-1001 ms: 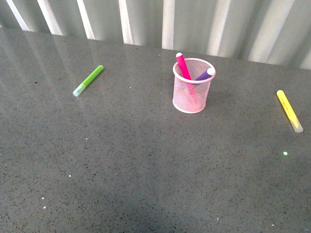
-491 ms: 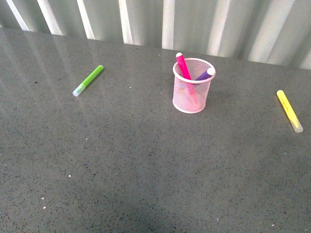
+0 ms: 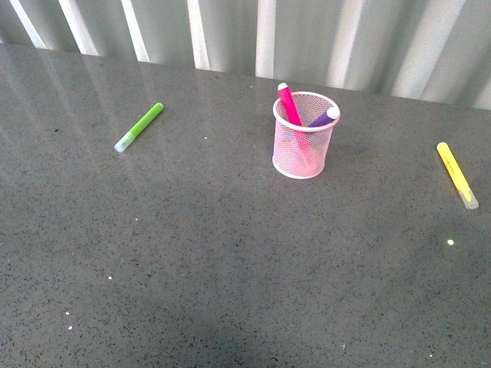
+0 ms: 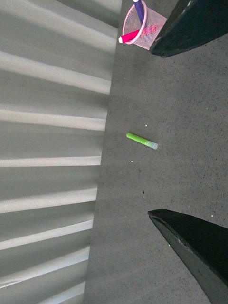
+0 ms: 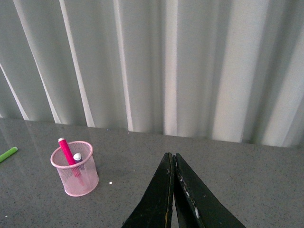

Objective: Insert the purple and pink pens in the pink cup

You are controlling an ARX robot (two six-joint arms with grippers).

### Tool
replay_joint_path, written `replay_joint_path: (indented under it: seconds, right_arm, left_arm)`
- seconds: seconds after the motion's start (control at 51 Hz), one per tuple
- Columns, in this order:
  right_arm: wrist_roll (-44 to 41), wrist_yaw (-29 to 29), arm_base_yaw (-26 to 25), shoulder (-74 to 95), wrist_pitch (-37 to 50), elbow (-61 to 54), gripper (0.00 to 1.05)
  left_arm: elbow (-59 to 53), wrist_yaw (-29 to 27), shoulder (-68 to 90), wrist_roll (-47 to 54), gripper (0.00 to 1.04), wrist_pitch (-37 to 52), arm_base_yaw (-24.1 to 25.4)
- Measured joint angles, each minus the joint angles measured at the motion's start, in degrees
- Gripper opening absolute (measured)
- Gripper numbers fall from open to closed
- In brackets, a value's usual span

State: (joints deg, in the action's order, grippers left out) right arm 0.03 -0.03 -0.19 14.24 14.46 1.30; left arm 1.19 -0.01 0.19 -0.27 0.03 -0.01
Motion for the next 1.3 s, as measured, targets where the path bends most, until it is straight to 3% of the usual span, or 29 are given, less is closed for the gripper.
replay_joint_path:
  seconds: [0.314,0.432,0.903,0.942,1.138,1.295]
  right_arm:
    - [0.0,-0.02,0.02,-4.59,-4.63,0.02,0.03]
    - [0.0,0.0,0.02,-11.78,-13.79,0.02,0.03]
    - [0.02,0.02,0.02,-13.99,-14.36,0.02,0.03]
    - [0.0,0.02,0.02,-13.99,-14.36,0.02,0.08]
    - [0.02,0.02,0.02,-13.99,-14.36,0.02,0.48]
    - [0.02,0.02,0.02,-13.99,-14.36,0.02,0.72]
  left_arm:
    - [0.02,0.0,0.0,0.0,0.98,0.0,0.0]
    - [0.0,-0.02,0.0,0.0,0.98,0.0,0.0]
    - [0.0,0.0,-0.09,0.02,0.98,0.0,0.0]
    - [0.0,0.0,-0.09,0.0,0.98,0.0,0.0]
    - [0.0,0.0,-0.09,0.0,0.98,0.0,0.0]
    - [0.02,0.0,-0.09,0.0,0.98,0.0,0.0]
